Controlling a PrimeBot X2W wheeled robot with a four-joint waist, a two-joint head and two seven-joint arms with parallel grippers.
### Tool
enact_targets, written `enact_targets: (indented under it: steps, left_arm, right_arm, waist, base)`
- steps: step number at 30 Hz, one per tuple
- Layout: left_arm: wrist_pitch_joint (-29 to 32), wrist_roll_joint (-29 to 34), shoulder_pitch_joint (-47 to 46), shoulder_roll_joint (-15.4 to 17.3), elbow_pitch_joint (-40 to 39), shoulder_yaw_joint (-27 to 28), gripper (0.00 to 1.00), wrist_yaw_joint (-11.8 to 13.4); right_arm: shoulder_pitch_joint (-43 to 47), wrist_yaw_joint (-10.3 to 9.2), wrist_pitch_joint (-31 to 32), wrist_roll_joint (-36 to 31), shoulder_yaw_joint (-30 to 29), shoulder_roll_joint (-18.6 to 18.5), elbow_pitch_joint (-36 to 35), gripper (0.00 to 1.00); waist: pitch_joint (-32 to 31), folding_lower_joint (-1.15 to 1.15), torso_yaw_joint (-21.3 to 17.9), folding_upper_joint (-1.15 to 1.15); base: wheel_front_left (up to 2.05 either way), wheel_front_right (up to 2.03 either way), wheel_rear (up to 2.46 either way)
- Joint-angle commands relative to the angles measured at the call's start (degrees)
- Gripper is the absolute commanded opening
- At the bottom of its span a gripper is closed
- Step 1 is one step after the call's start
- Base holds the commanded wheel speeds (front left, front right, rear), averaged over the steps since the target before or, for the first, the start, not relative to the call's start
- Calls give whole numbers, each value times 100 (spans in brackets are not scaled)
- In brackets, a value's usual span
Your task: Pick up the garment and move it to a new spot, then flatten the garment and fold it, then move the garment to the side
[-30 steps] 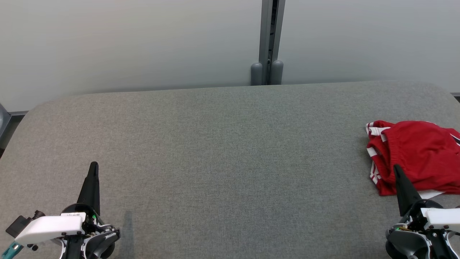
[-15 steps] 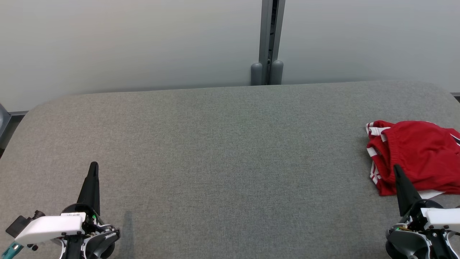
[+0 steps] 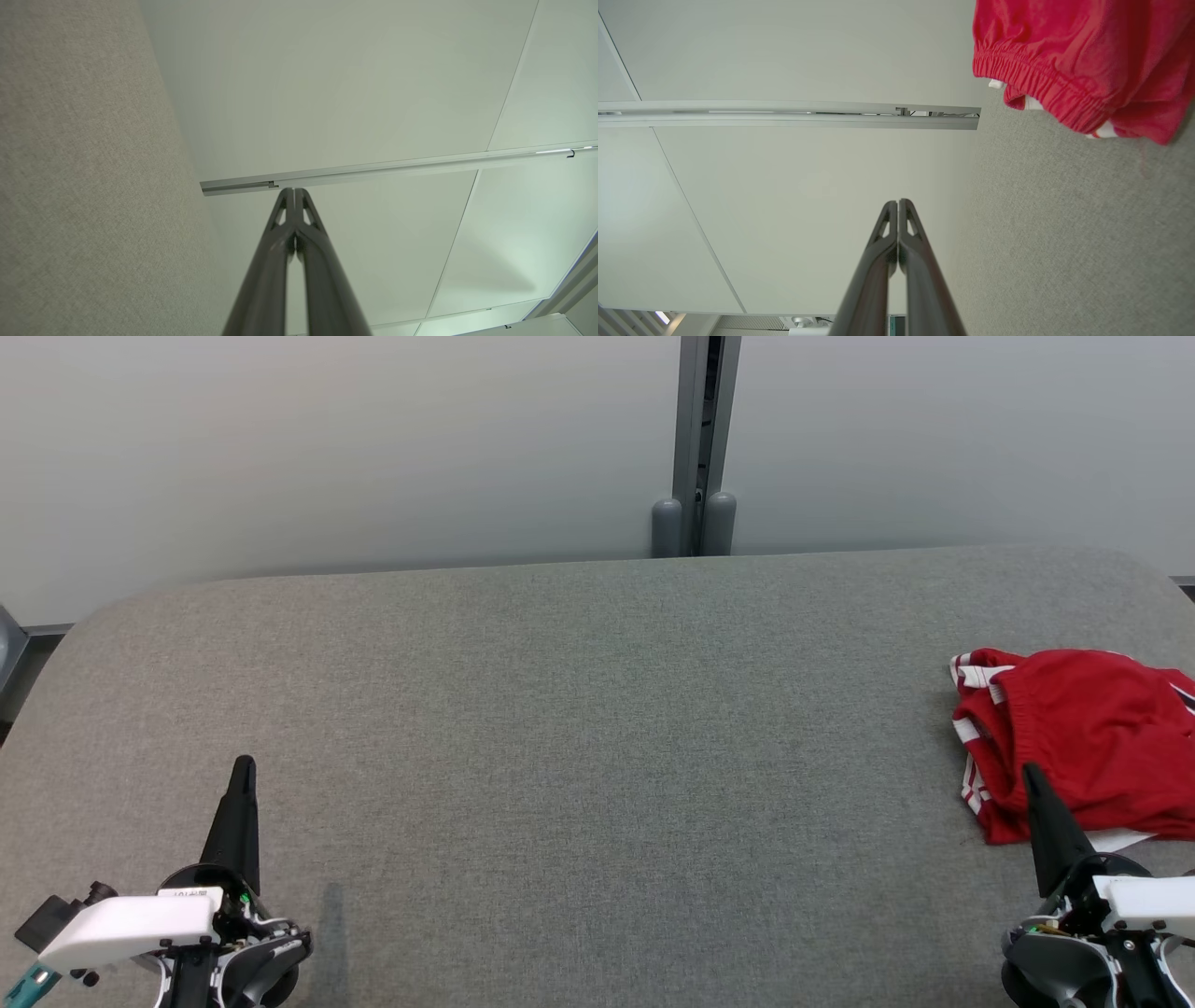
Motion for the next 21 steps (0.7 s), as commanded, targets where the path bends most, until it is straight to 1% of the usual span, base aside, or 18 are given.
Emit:
enact_targets:
  steps: [1,21]
  left_arm:
    - [20,-7,-47,30,-17,21,0,-16]
    - [19,-7,-47,30,-17,20,0,-16]
  right_arm:
    - [-49,2,19,14,-5,-27,-15,0]
    - [-49,2,18,14,-4,-27,-15,0]
  waist:
    - [0,0,0,0]
    - [0,0,0,0]
  base:
    - [0,0,0]
    - [0,0,0]
